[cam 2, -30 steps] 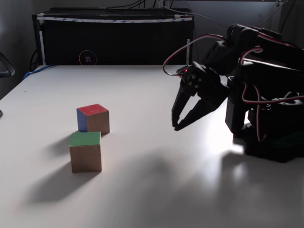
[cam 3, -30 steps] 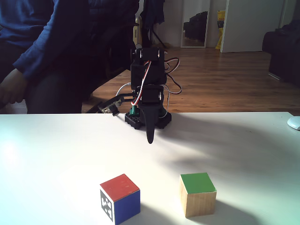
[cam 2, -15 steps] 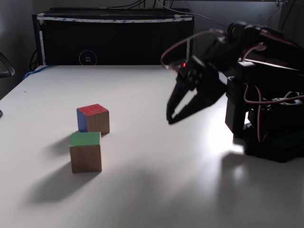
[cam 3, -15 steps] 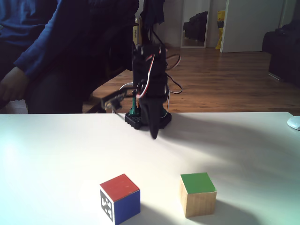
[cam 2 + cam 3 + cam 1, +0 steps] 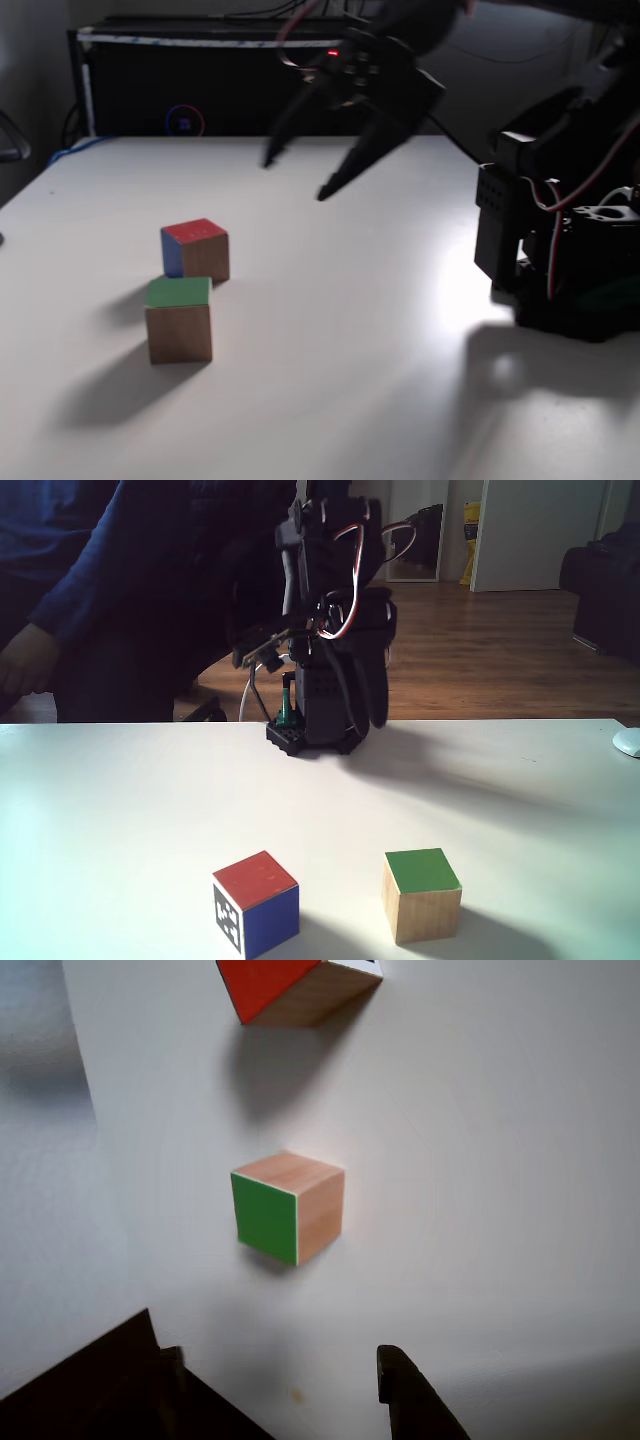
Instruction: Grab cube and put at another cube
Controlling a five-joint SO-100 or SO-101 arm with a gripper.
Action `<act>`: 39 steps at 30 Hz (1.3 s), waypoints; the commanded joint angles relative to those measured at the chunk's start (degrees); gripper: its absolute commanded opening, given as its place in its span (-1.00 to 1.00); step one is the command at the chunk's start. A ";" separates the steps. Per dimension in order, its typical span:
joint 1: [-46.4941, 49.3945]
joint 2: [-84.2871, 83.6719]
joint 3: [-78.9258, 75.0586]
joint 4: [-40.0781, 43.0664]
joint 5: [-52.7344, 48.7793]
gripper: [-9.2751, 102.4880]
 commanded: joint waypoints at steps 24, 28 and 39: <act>-6.50 -52.56 -42.98 9.05 8.96 0.06; -6.33 -57.30 -46.32 8.79 9.05 0.06; -5.63 -68.38 -54.32 8.88 8.17 0.06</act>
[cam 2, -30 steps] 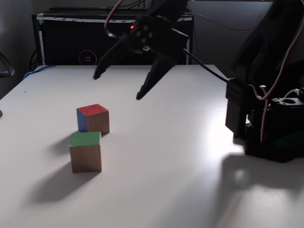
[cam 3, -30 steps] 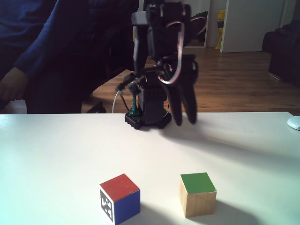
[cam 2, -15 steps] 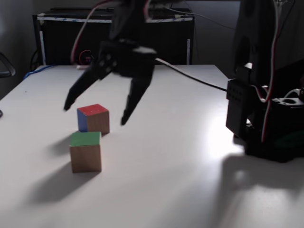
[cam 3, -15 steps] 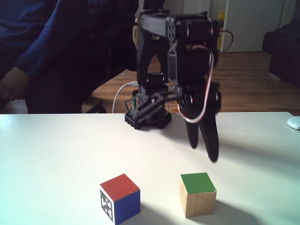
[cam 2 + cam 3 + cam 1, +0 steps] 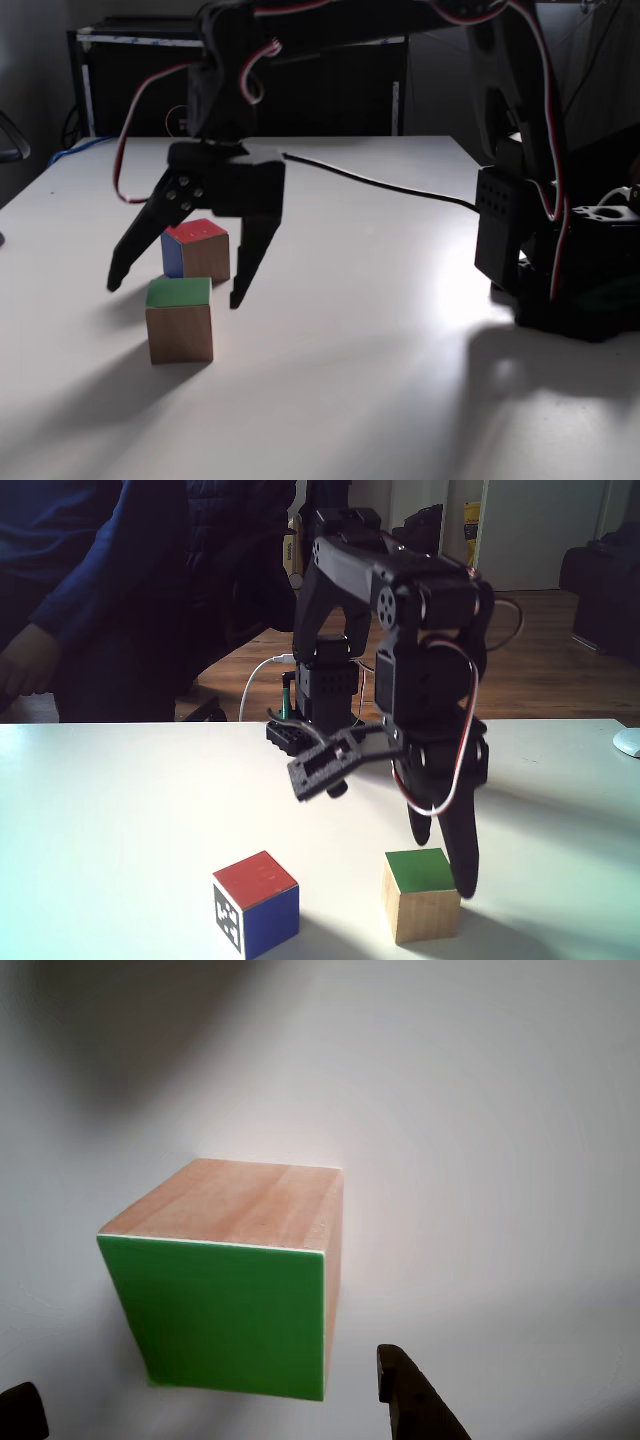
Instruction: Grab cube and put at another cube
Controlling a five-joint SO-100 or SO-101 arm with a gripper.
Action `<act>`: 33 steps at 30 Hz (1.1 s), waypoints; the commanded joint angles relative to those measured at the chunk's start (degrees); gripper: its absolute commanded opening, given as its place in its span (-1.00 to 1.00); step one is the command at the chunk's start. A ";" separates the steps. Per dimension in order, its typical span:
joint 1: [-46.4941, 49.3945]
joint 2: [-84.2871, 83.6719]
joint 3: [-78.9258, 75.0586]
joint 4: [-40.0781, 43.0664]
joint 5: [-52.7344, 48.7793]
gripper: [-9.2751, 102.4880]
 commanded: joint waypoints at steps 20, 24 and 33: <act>3.08 -8.96 -10.20 -0.53 -1.76 -0.33; 3.69 -9.05 -10.81 -0.62 -1.41 -0.48; 4.04 -8.26 -10.90 -0.44 -0.44 -0.57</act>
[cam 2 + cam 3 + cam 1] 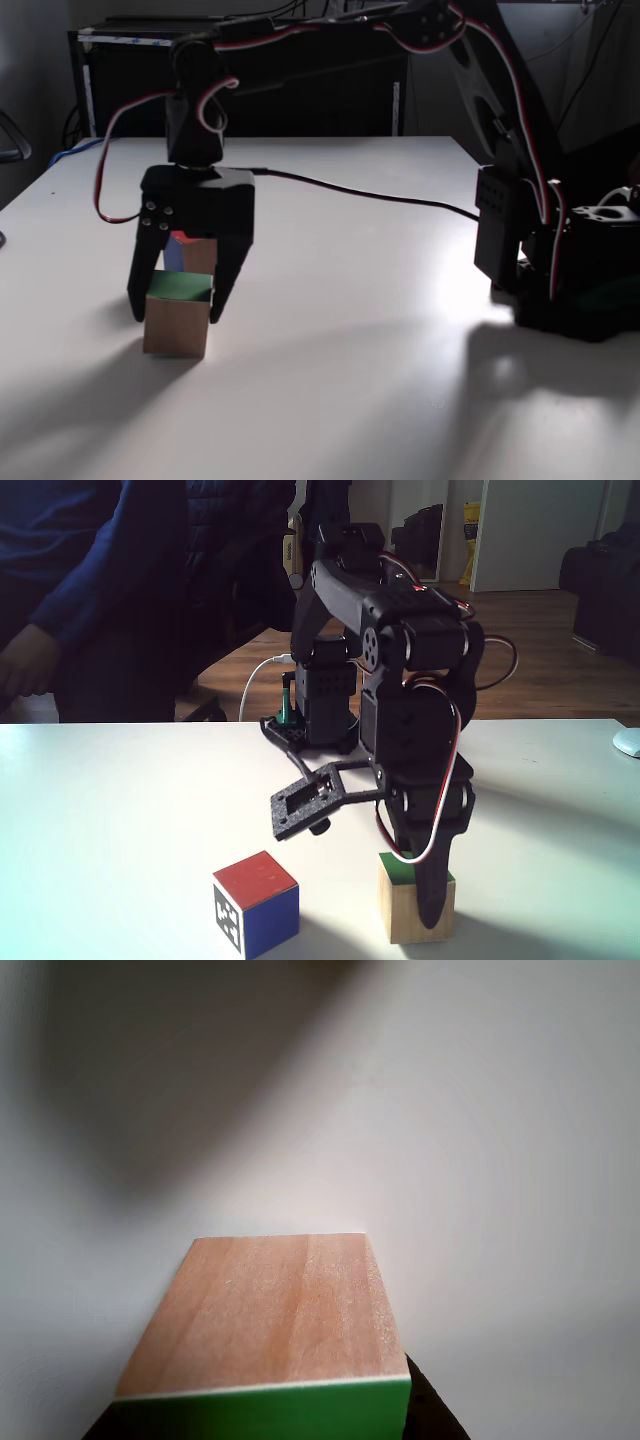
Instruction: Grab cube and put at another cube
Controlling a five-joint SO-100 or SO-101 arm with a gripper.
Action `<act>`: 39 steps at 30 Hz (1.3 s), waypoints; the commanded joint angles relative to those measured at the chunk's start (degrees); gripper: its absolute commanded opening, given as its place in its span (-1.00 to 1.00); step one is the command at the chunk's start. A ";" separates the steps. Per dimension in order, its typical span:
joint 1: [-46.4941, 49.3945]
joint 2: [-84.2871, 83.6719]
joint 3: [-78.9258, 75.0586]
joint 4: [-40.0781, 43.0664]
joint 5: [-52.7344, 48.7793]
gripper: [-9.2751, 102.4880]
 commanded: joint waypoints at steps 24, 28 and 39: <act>5.89 28.83 4.75 6.15 -1.32 -0.61; 8.70 28.04 0.88 7.21 -2.20 -0.61; 13.18 10.11 -23.20 16.87 -3.60 -0.61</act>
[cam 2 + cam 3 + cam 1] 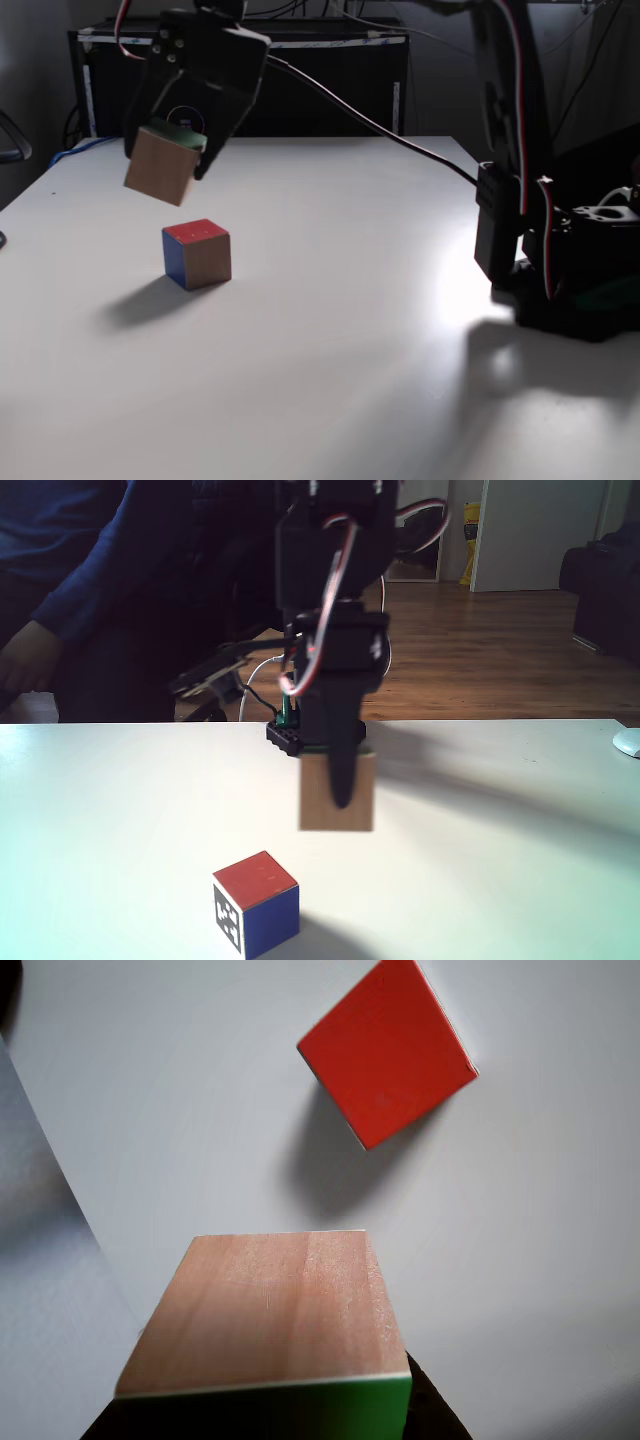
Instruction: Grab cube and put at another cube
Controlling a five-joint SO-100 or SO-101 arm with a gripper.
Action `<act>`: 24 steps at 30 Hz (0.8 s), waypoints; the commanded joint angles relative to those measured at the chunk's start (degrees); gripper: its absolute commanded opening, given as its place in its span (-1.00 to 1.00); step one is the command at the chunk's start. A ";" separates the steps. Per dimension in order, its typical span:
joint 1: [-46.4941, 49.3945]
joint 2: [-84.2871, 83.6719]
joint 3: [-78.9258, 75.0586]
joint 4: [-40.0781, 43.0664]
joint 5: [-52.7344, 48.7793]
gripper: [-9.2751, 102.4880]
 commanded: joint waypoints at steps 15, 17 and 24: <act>6.24 -16.61 -24.79 7.82 -2.11 -0.63; 7.03 -16.44 -23.55 7.82 -2.46 -0.63; 9.67 -16.08 -19.95 7.82 -3.60 -0.63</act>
